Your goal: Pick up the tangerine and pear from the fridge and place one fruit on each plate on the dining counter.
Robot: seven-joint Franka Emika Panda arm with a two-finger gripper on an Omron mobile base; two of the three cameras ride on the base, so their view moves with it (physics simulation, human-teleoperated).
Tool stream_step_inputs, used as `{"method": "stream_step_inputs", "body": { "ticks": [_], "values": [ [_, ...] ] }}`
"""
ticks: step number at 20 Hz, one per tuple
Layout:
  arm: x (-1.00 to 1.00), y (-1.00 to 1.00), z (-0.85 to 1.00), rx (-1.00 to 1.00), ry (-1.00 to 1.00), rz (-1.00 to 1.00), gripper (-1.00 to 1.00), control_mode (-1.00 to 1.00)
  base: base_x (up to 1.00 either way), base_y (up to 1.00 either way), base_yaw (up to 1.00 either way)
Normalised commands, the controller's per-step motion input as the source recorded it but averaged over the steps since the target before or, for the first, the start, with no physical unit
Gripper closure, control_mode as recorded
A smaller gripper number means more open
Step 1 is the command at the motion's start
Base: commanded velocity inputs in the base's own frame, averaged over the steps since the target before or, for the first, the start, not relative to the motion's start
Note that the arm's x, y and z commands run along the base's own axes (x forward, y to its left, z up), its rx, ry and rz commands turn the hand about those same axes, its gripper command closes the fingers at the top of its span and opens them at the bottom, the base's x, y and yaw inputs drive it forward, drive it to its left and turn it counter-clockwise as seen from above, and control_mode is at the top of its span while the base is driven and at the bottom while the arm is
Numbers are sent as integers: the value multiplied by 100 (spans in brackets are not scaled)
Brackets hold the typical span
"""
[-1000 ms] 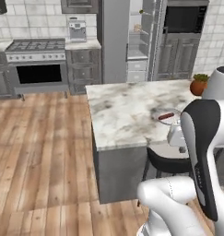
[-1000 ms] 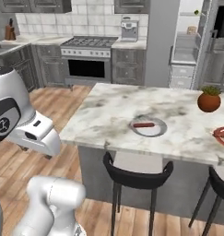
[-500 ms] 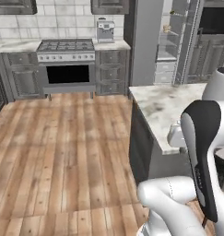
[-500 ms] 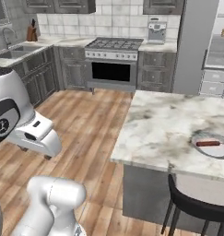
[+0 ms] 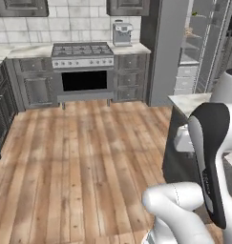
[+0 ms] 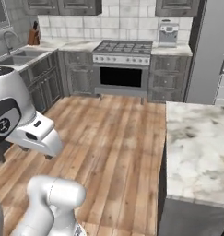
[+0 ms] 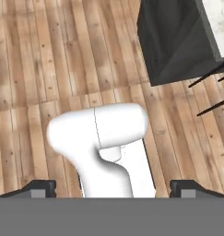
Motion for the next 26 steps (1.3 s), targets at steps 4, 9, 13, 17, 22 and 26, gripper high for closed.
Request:
{"method": "stream_step_inputs", "body": {
  "ticks": [4,9,13,17,22,26],
  "values": [
    [0,0,0,0,0,0,-100,100,97,97,-15],
    [0,0,0,0,0,0,-100,100,100,46,-16],
    [0,0,0,0,0,0,-100,100,100,20,-30],
    [0,0,0,0,0,0,-100,100,100,14,-43],
    [0,0,0,0,0,0,-100,100,93,58,-44],
    [0,0,0,0,0,0,-100,100,97,84,-45]
  ]
}}
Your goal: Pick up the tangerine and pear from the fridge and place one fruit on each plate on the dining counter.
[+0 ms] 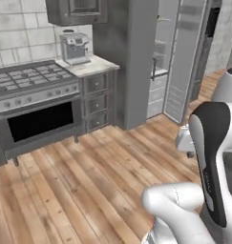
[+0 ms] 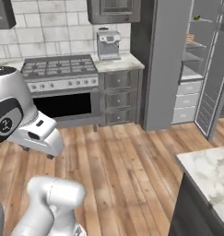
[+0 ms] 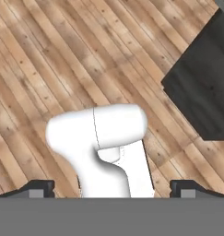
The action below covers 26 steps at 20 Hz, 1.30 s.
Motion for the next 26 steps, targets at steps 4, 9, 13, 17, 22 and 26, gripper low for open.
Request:
{"method": "stream_step_inputs", "body": {
  "ticks": [4,9,13,17,22,26],
  "values": [
    [0,0,0,0,0,0,-100,100,100,87,-48],
    [0,0,0,0,0,0,-100,100,100,78,-51],
    [0,0,0,0,0,0,-100,100,100,87,-49],
    [0,0,0,0,0,0,-100,100,100,90,-48],
    [0,0,0,0,0,0,-100,100,100,87,-44],
    [0,0,0,0,0,0,-100,100,100,77,-33]
  ]
}}
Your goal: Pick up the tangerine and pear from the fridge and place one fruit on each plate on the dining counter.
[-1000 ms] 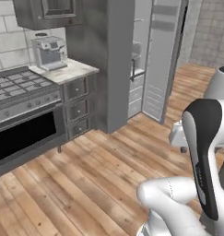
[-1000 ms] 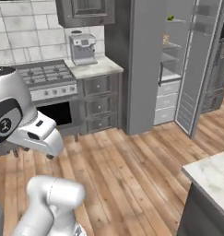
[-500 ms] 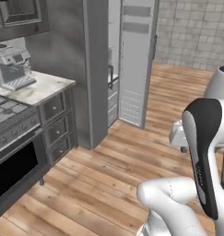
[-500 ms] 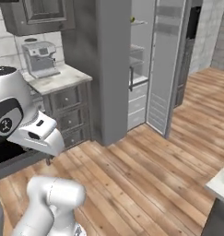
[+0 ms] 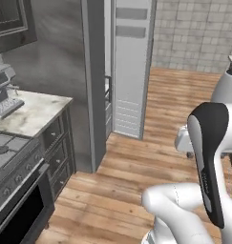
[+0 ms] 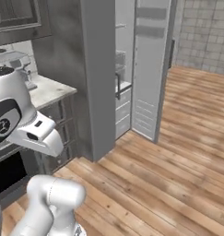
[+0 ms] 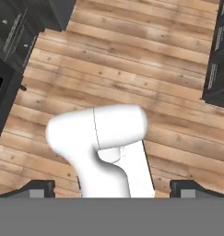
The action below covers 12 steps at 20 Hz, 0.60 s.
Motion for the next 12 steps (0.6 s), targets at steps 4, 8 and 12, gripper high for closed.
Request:
{"method": "stream_step_inputs", "body": {
  "ticks": [4,8,12],
  "values": [
    [0,0,0,0,0,0,-100,100,100,39,-23],
    [0,0,0,0,0,0,-100,100,100,8,-8],
    [0,0,0,0,0,0,-100,100,100,0,-2]
  ]
}}
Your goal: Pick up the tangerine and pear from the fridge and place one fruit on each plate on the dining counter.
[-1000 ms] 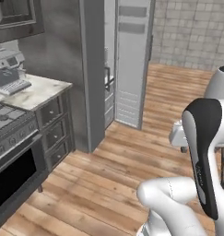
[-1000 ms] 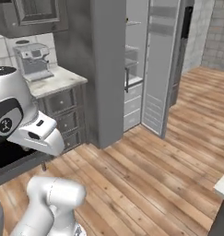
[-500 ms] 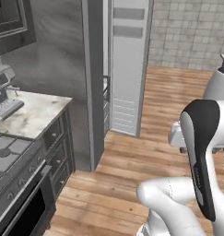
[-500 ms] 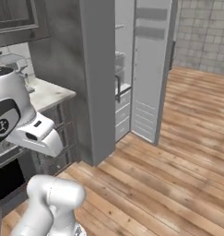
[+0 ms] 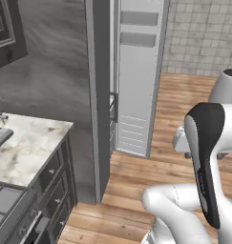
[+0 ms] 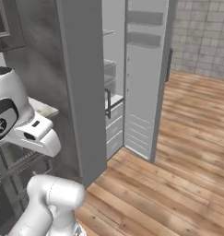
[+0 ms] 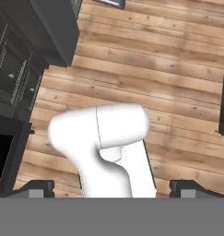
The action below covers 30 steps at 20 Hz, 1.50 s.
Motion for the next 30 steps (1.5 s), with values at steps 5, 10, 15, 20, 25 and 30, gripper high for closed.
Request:
{"method": "stream_step_inputs", "body": {
  "ticks": [5,10,15,20,25,30],
  "values": [
    [0,0,0,0,0,0,-100,100,99,0,3],
    [0,0,0,0,0,0,-100,100,98,-19,22],
    [0,0,0,0,0,0,-100,100,65,-50,45],
    [0,0,0,0,0,0,-100,100,57,-47,68],
    [0,0,0,0,0,0,-100,100,23,-64,71],
    [0,0,0,0,0,0,-100,100,0,-91,60]
  ]
}}
